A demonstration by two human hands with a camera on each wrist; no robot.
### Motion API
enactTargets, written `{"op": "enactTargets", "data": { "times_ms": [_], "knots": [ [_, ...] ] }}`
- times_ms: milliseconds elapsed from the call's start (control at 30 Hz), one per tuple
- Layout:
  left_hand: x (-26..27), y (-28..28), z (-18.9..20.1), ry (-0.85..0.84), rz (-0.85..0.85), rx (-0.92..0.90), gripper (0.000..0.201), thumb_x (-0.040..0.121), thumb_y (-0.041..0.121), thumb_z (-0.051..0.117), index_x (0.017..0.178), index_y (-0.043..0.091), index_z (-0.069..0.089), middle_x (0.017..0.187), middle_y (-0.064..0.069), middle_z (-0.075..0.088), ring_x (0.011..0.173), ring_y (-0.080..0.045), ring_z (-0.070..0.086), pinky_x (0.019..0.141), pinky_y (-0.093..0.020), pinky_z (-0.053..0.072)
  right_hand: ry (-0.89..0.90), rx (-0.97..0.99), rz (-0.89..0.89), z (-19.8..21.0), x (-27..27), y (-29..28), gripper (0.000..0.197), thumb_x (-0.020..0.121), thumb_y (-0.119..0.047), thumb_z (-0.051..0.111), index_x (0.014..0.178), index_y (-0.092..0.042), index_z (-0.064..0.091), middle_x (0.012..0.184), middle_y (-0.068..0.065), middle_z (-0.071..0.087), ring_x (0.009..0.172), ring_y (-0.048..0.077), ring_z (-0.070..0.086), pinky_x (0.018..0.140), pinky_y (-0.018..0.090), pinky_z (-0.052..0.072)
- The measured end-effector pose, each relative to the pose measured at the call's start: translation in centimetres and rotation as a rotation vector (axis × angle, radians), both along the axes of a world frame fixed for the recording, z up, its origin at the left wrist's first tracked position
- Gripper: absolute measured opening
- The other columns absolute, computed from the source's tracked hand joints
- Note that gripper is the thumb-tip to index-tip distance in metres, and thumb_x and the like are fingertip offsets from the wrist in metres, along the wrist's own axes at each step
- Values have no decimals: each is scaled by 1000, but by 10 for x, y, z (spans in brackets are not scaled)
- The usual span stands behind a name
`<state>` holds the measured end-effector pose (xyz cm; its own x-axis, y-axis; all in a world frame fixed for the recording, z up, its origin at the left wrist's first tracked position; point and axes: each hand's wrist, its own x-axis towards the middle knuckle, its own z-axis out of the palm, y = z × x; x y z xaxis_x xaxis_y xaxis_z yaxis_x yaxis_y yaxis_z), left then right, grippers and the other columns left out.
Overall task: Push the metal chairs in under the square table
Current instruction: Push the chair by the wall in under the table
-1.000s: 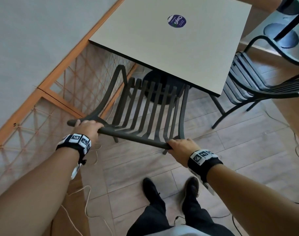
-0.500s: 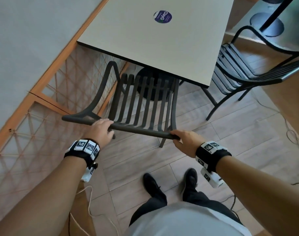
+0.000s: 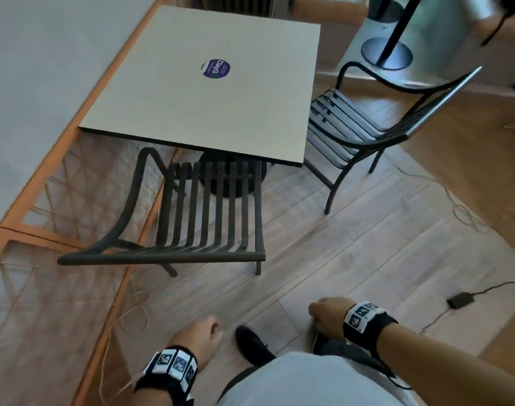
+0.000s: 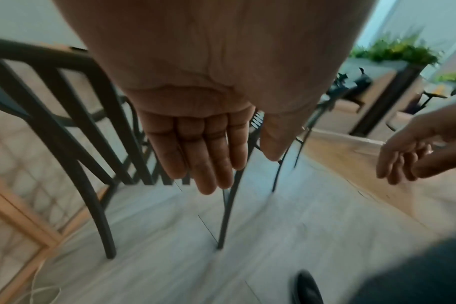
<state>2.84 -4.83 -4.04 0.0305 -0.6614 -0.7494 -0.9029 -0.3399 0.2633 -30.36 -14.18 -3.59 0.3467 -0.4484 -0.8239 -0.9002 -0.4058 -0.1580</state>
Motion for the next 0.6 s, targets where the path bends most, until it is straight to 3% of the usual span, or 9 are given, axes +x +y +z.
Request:
{"op": "enactTargets", "data": {
  "times_ms": [200, 467, 533, 600],
  "knots": [
    [-73, 0, -6, -7, -87, 88, 33, 89, 52, 50, 111, 29, 61, 113, 4, 71, 102, -24, 66, 90, -36, 53, 6, 38, 45, -15, -65, 7, 24, 85, -40, 46, 100, -22, 54, 100, 8, 69, 94, 35, 66, 85, 42, 53],
    [-165, -57, -16, -41, 1, 103, 30, 81, 57, 49, 94, 31, 58, 105, 5, 71, 101, -20, 66, 89, -34, 52, -57, -32, -89, -19, -184, -52, 31, 90, -39, 45, 113, -19, 55, 112, 11, 66, 102, 35, 64, 74, 36, 43],
    [-188, -76, -15, -42, 68, 78, 19, 81, 56, 53, 83, 37, 54, 97, 10, 68, 100, -17, 66, 88, -30, 51, -90, -15, -157, -15, -222, -71, 34, 89, -43, 43, 112, -21, 56, 112, 8, 66, 102, 33, 64, 77, 36, 46],
    [-211, -99, -10, -37, 132, 41, 16, 84, 55, 58, 81, 39, 54, 94, 13, 65, 95, -13, 64, 87, -27, 49, -102, -2, -243, -9, -265, -90, 41, 87, -51, 42, 118, -29, 56, 116, 1, 66, 108, 27, 63, 87, 35, 49]
  ]
}}
